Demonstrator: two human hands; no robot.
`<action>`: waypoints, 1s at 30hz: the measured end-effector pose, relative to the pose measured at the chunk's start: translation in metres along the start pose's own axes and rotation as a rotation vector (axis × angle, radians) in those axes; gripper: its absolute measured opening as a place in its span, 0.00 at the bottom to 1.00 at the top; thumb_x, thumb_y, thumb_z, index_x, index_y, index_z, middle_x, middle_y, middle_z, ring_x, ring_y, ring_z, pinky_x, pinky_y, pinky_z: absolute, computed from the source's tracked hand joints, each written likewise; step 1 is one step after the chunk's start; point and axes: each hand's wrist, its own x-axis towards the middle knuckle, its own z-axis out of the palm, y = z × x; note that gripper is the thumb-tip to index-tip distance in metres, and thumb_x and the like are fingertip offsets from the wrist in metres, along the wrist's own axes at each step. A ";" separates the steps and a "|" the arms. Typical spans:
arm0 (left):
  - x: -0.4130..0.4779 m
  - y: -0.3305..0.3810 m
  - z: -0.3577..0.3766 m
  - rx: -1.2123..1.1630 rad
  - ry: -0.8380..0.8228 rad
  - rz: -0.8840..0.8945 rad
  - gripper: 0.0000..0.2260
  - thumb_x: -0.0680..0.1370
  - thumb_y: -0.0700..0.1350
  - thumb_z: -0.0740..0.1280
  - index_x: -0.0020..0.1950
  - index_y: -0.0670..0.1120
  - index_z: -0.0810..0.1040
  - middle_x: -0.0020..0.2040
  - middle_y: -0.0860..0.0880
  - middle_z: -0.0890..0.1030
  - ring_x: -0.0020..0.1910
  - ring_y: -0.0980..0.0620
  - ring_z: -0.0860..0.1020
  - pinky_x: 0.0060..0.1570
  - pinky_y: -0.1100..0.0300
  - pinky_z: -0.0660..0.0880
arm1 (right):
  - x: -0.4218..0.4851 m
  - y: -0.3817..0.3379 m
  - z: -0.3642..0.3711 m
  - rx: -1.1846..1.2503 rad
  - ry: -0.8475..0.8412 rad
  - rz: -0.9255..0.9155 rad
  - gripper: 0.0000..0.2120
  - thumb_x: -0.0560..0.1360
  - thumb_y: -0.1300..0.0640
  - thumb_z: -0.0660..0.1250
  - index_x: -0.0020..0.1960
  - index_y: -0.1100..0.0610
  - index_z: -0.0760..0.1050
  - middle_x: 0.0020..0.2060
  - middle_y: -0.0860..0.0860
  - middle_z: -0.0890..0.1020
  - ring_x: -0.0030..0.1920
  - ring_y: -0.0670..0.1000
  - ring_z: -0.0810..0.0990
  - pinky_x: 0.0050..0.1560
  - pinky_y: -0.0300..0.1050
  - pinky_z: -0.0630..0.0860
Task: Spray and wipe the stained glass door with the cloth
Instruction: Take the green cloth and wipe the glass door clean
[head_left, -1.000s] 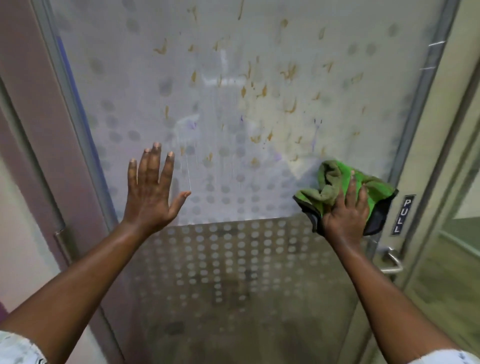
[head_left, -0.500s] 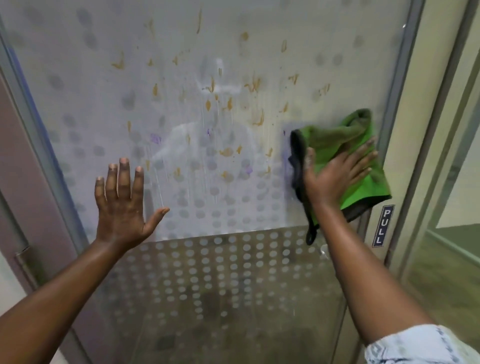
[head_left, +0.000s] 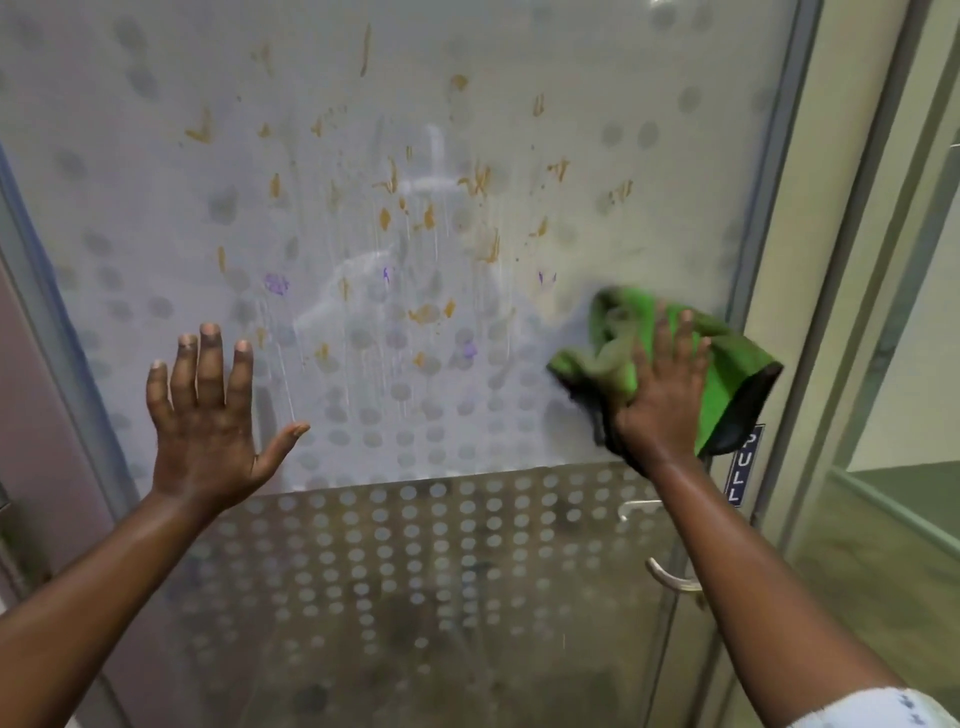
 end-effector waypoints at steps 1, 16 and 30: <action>0.000 0.001 -0.001 0.002 0.001 0.001 0.47 0.77 0.71 0.56 0.84 0.41 0.51 0.85 0.38 0.48 0.84 0.36 0.49 0.77 0.33 0.51 | 0.011 0.005 -0.007 0.035 0.035 0.136 0.32 0.83 0.39 0.53 0.83 0.48 0.50 0.82 0.58 0.57 0.82 0.64 0.52 0.81 0.64 0.46; -0.002 0.007 0.008 0.005 -0.004 -0.049 0.49 0.75 0.73 0.55 0.84 0.41 0.51 0.85 0.37 0.48 0.84 0.35 0.48 0.79 0.34 0.47 | 0.005 -0.057 0.003 -0.025 -0.057 -0.270 0.42 0.71 0.47 0.65 0.82 0.50 0.56 0.82 0.58 0.55 0.82 0.66 0.51 0.79 0.69 0.47; -0.001 0.013 0.006 -0.016 0.016 -0.074 0.49 0.75 0.73 0.56 0.84 0.40 0.52 0.84 0.37 0.49 0.84 0.35 0.49 0.79 0.34 0.50 | 0.189 -0.131 -0.042 0.158 0.152 0.599 0.40 0.74 0.41 0.53 0.82 0.57 0.57 0.83 0.58 0.55 0.82 0.66 0.52 0.78 0.70 0.50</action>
